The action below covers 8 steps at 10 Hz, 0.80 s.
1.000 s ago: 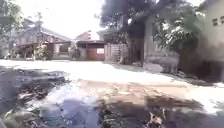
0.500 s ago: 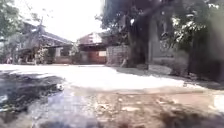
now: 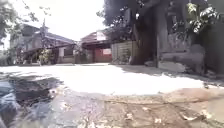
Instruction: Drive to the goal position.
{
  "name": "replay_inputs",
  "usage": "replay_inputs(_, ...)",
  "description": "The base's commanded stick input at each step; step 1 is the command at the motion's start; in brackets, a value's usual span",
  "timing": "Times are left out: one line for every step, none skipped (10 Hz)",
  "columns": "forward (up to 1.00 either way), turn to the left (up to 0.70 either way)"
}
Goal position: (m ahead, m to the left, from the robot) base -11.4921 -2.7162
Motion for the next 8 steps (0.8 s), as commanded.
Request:
replay_inputs(1.00, 0.01)
replay_inputs(1.00, 0.01)
replay_inputs(1.00, 0.01)
replay_inputs(1.00, 0.01)
replay_inputs(1.00, 0.01)
replay_inputs(1.00, 0.01)
replay_inputs(1.00, 0.01)
replay_inputs(1.00, 0.01)
